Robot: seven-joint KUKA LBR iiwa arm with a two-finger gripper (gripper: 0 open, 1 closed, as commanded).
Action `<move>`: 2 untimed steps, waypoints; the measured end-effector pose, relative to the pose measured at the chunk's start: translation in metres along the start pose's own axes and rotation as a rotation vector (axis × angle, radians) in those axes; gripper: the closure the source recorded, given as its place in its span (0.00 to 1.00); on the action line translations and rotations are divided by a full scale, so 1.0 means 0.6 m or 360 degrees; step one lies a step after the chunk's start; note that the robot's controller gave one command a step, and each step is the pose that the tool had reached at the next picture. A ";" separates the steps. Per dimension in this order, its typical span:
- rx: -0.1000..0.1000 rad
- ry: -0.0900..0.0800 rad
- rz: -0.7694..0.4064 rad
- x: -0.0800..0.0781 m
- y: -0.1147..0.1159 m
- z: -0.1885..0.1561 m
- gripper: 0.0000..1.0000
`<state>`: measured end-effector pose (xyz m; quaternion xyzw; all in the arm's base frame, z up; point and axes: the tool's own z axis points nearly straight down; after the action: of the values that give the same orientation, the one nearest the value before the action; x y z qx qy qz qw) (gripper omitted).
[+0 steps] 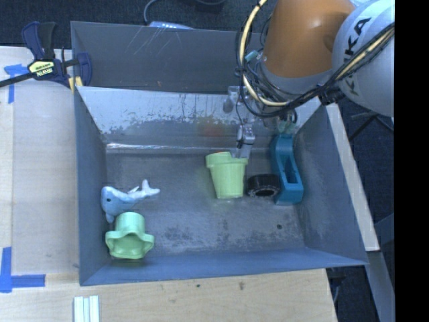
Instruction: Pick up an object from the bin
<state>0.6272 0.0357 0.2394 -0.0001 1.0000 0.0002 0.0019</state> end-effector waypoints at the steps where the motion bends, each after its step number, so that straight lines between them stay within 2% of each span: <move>1: 0.0000 -0.0009 -0.0160 0.013 -0.006 0.035 0.00; 2: 0.0001 -0.0004 -0.0526 0.027 -0.016 0.109 0.00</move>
Offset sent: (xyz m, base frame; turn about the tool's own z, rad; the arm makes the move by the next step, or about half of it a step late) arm -0.0189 -0.0111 -0.0788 -0.3479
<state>0.6115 0.0263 0.1737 -0.1645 0.9864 -0.0002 0.0033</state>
